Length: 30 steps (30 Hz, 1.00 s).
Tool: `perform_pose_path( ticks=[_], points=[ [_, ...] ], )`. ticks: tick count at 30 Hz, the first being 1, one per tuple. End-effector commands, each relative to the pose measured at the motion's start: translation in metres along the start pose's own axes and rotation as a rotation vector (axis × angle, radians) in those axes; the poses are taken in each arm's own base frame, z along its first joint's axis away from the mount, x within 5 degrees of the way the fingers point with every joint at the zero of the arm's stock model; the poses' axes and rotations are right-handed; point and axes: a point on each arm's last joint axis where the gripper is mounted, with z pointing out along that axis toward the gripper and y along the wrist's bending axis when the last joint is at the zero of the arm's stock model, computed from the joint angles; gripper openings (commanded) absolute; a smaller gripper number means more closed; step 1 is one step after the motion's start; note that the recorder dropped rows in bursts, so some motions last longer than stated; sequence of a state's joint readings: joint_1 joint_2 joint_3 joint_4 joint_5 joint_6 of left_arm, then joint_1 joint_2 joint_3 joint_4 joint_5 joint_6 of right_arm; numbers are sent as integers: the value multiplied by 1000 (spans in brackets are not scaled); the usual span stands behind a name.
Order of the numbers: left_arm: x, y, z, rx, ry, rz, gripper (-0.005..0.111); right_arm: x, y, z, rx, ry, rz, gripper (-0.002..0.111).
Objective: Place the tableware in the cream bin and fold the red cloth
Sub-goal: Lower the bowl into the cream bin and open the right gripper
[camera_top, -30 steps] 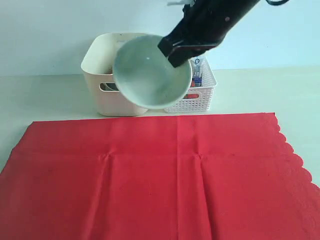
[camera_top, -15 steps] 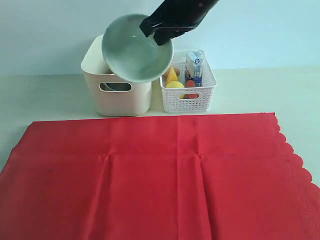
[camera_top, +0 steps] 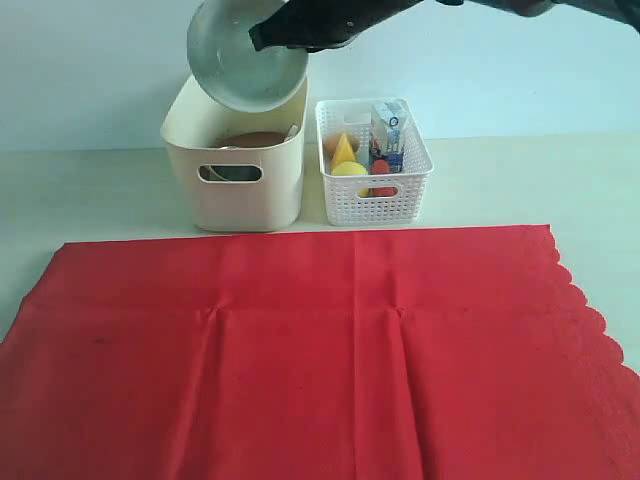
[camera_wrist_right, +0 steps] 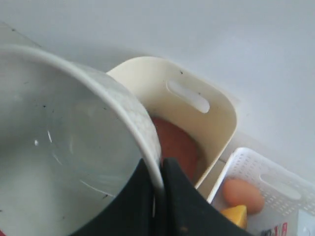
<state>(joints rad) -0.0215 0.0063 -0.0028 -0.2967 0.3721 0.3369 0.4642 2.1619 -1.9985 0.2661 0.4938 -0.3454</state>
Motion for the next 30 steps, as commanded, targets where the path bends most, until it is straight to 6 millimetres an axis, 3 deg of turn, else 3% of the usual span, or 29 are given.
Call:
perform_pose_path(
  ticks=[1, 18, 23, 30],
  points=[
    [0, 0, 0, -3, -7, -4, 0, -5, -6, 10, 42, -109, 6, 0],
    [0, 0, 0, -3, -7, -4, 0, 3, -2, 13, 18, -50, -130, 0],
    [0, 0, 0, -3, -7, -4, 0, 7, -4, 18, 57, -123, -145, 0],
    [0, 0, 0, -3, -7, -4, 0, 31, -5, 37, 66, -79, -177, 0]
  ],
)
